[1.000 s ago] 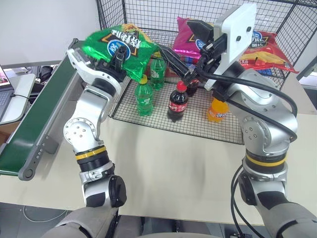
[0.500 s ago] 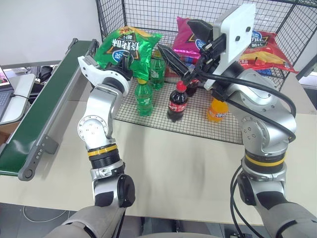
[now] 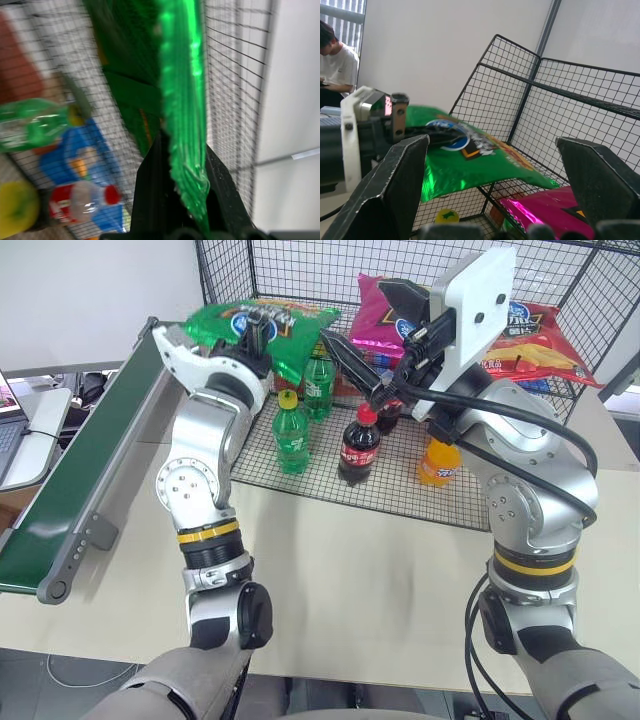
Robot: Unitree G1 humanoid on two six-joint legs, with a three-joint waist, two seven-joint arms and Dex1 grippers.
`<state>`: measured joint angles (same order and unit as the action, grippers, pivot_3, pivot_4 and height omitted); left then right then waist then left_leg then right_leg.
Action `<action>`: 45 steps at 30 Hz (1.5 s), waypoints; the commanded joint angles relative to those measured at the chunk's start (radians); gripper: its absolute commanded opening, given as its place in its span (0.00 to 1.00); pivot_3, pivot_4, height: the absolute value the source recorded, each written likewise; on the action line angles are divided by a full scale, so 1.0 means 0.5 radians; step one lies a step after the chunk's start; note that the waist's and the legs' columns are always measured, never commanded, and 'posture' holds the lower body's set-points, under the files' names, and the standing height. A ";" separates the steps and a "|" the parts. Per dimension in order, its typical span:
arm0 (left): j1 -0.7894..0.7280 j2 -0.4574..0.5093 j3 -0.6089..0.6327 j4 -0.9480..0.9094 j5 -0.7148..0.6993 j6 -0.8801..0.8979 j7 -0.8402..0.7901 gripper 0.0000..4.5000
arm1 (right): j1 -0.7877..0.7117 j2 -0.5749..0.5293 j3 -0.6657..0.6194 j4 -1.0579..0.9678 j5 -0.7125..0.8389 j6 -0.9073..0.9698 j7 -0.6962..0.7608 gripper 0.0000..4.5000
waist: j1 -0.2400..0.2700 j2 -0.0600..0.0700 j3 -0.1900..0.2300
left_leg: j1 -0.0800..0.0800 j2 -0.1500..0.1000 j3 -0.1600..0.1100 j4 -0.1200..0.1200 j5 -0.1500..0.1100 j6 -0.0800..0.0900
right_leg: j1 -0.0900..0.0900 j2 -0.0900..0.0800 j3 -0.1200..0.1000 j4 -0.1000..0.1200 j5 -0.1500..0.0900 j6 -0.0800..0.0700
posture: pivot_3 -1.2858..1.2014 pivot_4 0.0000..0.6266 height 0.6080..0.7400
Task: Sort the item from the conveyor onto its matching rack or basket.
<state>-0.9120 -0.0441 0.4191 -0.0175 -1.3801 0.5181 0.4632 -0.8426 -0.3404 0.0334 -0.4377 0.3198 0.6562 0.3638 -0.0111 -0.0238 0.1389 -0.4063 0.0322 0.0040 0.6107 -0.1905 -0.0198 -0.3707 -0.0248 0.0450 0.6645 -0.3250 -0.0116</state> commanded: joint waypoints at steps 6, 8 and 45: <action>-0.183 0.042 0.040 0.391 0.163 -0.159 -0.169 0.02 | -0.054 -0.008 -0.004 -0.064 -0.020 -0.045 0.012 1.00 | 0.000 0.000 0.000 | 0.000 -0.001 0.000 0.000 0.000 0.000 | 0.000 0.001 0.000 -0.001 0.000 0.000 | 0.52 0.24 1.00; -0.239 0.067 0.067 0.561 0.214 -0.198 -0.263 0.02 | -0.056 -0.024 0.007 -0.073 -0.030 -0.037 0.024 1.00 | 0.000 0.000 0.000 | -0.001 -0.001 0.000 0.000 0.000 0.000 | 0.000 0.001 -0.001 -0.001 0.000 0.000 | 0.52 0.24 1.00; -0.119 0.257 0.162 0.980 0.555 0.090 -0.659 0.99 | -0.046 0.010 0.027 -0.011 -0.033 -0.074 0.058 1.00 | -0.011 0.006 -0.005 | 0.015 0.000 -0.001 0.000 0.000 0.001 | 0.012 0.002 0.003 0.003 -0.001 0.002 | 0.52 0.24 1.00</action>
<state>-1.0348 0.0663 0.5074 0.4036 -1.1667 0.5287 0.0858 -0.8433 -0.3372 0.0619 -0.4222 0.2977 0.6520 0.3892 -0.0169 -0.0209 0.1364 -0.3981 0.0323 0.0034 0.6106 -0.1908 -0.0190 -0.3637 -0.0236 0.0467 0.6660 -0.3256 -0.0106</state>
